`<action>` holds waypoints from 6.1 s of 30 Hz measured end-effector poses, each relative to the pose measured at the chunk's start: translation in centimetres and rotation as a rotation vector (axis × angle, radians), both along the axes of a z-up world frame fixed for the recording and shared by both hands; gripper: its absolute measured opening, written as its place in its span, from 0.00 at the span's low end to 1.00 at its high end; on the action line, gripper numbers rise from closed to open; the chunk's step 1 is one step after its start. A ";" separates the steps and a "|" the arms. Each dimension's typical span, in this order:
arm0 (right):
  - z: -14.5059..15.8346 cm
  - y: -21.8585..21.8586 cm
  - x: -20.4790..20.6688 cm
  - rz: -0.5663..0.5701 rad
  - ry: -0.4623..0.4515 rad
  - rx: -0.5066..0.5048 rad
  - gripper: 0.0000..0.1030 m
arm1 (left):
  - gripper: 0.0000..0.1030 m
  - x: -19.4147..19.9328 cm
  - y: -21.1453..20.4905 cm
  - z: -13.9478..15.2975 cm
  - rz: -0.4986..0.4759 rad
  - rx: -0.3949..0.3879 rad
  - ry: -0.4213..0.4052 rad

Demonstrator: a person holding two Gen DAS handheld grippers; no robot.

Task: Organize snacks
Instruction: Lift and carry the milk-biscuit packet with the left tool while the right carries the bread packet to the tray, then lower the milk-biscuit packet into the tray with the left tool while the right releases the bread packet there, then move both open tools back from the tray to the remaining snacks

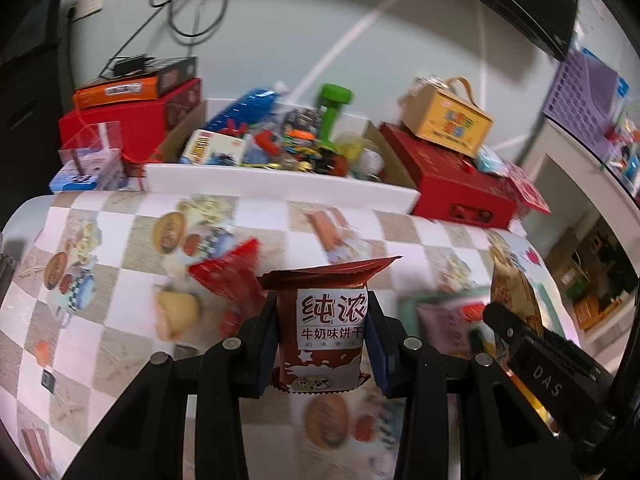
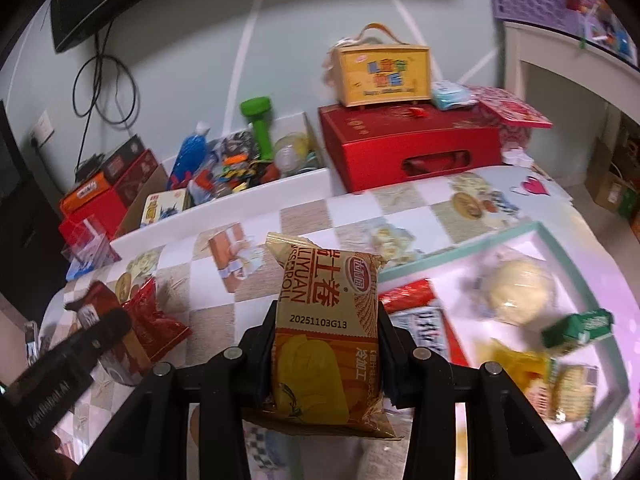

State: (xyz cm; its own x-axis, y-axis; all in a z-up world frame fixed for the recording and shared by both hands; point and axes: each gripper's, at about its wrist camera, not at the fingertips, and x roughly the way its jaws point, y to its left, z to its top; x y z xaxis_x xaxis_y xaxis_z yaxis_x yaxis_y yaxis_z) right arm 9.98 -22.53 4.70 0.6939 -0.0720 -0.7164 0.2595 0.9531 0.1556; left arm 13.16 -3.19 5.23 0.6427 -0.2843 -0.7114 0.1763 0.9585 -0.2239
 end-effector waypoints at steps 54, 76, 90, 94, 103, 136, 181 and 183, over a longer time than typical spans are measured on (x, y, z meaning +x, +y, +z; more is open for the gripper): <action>-1.6 -10.5 -4.9 -0.208 0.052 0.151 0.45 | 0.40 -3.4 -15.7 -4.0 -0.330 0.104 0.116; -1.3 -10.1 -5.2 -0.207 0.079 0.110 0.70 | 0.71 -4.3 -11.4 -1.5 -0.218 0.078 0.075; -1.6 -9.0 -6.1 -0.202 0.126 0.056 0.79 | 0.81 -2.9 -6.4 -2.4 -0.028 0.092 0.092; -1.8 -8.5 -6.3 -0.194 0.137 0.046 0.80 | 0.84 -2.8 -6.0 -2.7 -0.011 0.096 0.093; -1.7 -8.4 -6.3 -0.192 0.127 0.041 0.96 | 0.95 -2.8 -5.3 -3.5 0.022 0.110 0.067; 0.9 -4.4 -5.2 -0.109 -0.013 -0.001 1.00 | 0.99 -1.6 2.0 -2.9 0.164 0.018 0.004; -3.2 10.9 2.7 0.250 -0.033 0.012 1.00 | 0.99 2.2 14.8 -7.0 0.376 -0.039 0.099; -3.5 11.4 3.1 0.256 -0.031 0.010 1.00 | 0.99 2.4 14.9 -7.2 0.370 -0.043 0.101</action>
